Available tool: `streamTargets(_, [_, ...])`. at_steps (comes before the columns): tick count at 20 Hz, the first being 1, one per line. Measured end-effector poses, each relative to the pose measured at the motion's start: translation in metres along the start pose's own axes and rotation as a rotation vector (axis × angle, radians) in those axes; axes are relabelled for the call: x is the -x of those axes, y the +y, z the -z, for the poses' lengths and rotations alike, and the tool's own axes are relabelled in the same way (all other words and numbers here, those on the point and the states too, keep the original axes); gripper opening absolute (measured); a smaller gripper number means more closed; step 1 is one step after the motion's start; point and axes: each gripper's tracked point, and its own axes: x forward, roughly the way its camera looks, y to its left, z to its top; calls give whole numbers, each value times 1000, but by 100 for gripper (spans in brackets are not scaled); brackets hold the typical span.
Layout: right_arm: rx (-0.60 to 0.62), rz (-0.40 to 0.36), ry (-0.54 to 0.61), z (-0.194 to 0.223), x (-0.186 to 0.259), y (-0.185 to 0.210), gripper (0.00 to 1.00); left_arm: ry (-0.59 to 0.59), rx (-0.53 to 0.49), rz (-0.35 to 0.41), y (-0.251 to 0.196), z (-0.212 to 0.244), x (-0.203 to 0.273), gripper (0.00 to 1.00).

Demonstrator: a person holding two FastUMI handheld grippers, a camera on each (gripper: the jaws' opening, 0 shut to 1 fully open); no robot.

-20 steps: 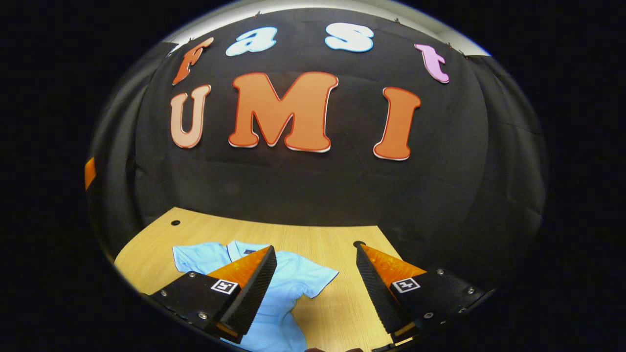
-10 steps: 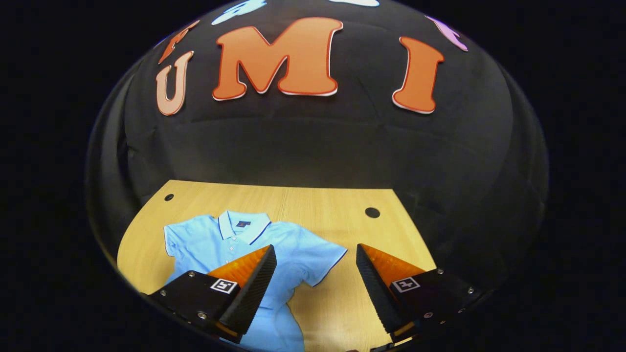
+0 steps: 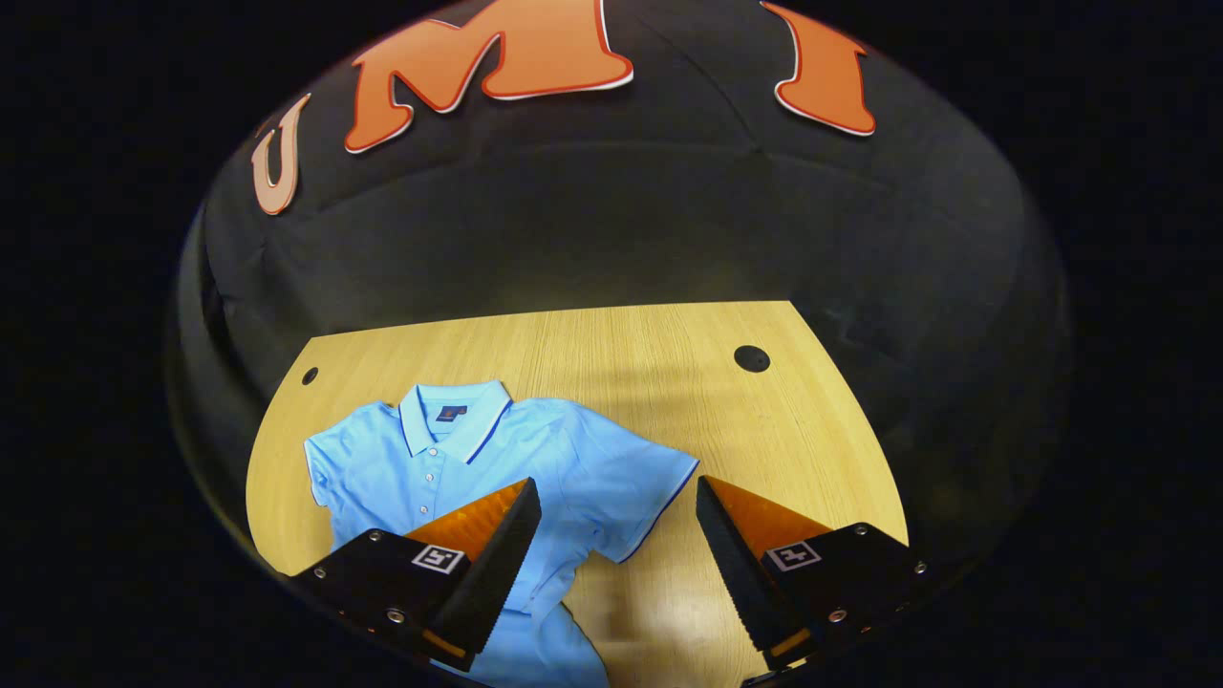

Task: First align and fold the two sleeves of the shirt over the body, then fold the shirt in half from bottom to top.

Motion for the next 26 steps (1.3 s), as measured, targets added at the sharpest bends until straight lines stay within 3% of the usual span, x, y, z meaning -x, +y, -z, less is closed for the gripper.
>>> streamTargets(3, [8,12,58,6,-26,-3,99,-33,14,-23,1,-12,0,100])
streamTargets(10, [-21,46,200,31,-81,-14,95,28,41,-89,9,5,-3,100])
streamTargets(18, [-56,56,365,60,-113,-22,80,86,15,-132,2,17,-5,100])
streamTargets(20, [-80,48,398,66,-118,-19,75,93,3,-142,-1,18,-4,100])
streamTargets(21, [-90,45,403,66,-122,-19,60,95,-3,-144,-3,17,-4,100])
streamTargets(22, [-98,47,412,69,-123,-18,59,97,-9,-145,-6,17,-4,100])
streamTargets(24, [-108,50,444,76,-125,-16,43,102,-22,-142,-12,16,-3,100])
streamTargets(26, [-97,79,442,77,-127,-20,40,101,-38,-138,-17,15,-1,100])
